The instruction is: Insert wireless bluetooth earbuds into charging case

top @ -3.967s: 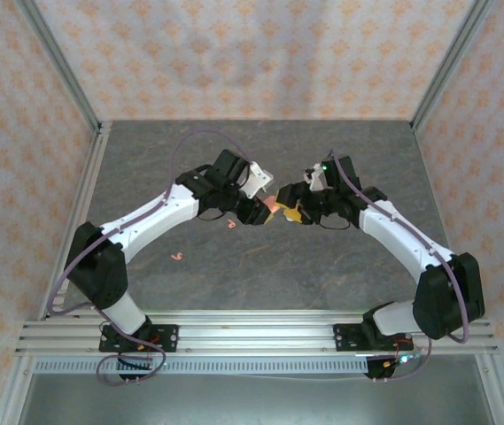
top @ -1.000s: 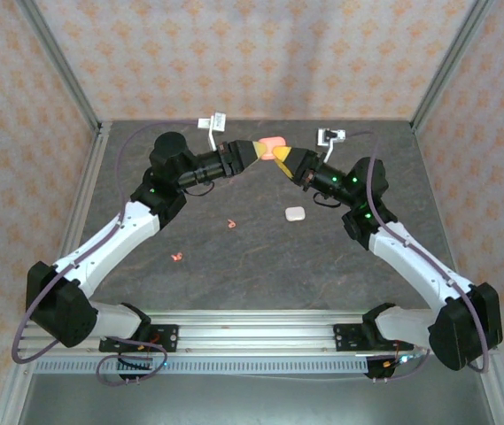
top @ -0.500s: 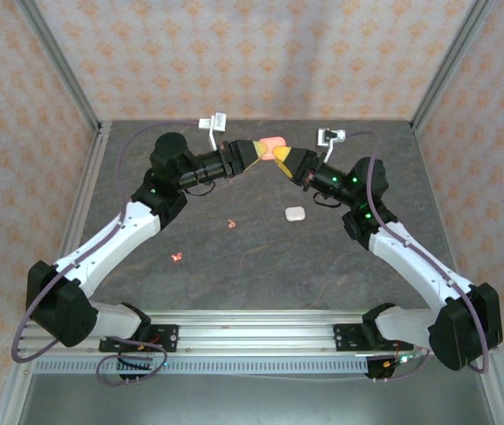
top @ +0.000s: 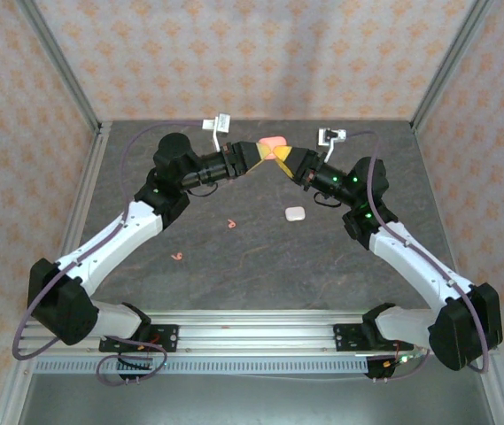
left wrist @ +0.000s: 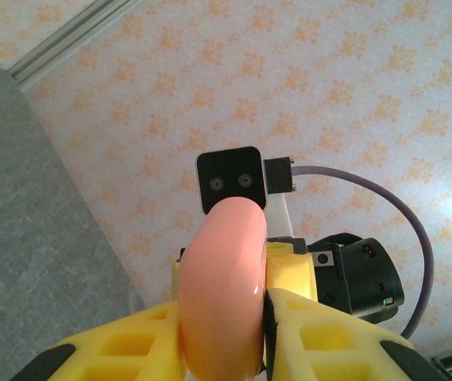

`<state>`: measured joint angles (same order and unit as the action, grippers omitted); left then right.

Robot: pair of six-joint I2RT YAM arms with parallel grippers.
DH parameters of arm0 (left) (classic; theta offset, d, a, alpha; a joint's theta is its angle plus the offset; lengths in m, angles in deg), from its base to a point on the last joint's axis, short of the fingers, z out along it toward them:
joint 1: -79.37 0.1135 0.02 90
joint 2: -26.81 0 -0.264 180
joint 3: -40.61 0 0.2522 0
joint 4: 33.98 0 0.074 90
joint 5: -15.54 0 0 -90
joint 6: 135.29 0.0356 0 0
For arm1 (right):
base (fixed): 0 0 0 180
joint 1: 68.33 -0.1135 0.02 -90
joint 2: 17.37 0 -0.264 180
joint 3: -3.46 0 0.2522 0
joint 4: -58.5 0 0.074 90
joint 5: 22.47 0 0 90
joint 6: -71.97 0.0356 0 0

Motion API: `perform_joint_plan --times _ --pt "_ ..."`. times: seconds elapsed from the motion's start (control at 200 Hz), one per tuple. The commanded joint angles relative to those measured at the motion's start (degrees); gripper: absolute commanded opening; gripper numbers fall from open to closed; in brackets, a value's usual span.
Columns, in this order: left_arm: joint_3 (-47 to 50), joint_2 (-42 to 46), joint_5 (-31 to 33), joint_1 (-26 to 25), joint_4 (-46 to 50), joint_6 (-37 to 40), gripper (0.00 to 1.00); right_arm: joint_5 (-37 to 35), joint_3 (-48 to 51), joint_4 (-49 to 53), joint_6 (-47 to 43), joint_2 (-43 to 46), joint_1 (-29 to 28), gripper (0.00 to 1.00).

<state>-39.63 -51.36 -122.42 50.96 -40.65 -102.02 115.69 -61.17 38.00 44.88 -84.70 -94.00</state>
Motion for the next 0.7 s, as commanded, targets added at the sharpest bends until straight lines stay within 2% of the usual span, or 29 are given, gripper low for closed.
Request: perform_joint_plan --times 0.0,0.165,0.225,0.285,0.32,0.4,0.435,0.495,0.58,0.695 --pt "-1.96 -0.68 -3.44 -1.00 -0.68 0.88 0.30 0.88 -1.88 -2.07 -1.39 -0.04 -0.24 0.00" --pt "-2.33 -0.76 -3.75 -1.07 -0.10 1.40 0.28 1.05 -1.87 -2.53 -1.30 -0.17 -0.17 0.00" --pt "-2.68 -0.78 -3.69 -1.12 1.07 1.84 0.18 1.23 -1.86 -2.56 -1.39 -0.21 -0.17 0.00" --pt "-3.32 -0.80 -3.63 -1.06 3.67 3.38 0.00 1.32 -1.77 -2.40 -1.48 -0.17 -0.18 0.00" --pt "-3.68 -0.63 -3.54 -1.06 5.69 4.84 0.00 1.40 -1.77 -2.08 -1.85 -0.17 -0.24 0.04" --pt "-5.17 0.47 -2.65 -0.96 13.49 11.76 0.00 1.76 -2.33 1.15 -4.18 0.51 -0.17 0.20" --pt "-6.10 1.28 -1.77 -1.11 18.07 16.41 0.00 2.00 -3.03 4.60 -6.47 1.15 -0.20 0.29" --pt "-7.00 3.05 0.21 -0.99 24.73 24.03 0.00 1.64 -4.64 12.34 -11.07 2.40 -0.19 0.39" --pt "-7.31 5.51 3.11 -0.96 31.73 34.37 0.00 1.06 -7.78 23.67 -17.79 3.88 -0.17 0.43" --pt "-6.12 7.78 3.44 -0.91 34.51 43.17 0.00 0.62 -10.01 31.07 -22.93 5.14 -0.17 0.45"
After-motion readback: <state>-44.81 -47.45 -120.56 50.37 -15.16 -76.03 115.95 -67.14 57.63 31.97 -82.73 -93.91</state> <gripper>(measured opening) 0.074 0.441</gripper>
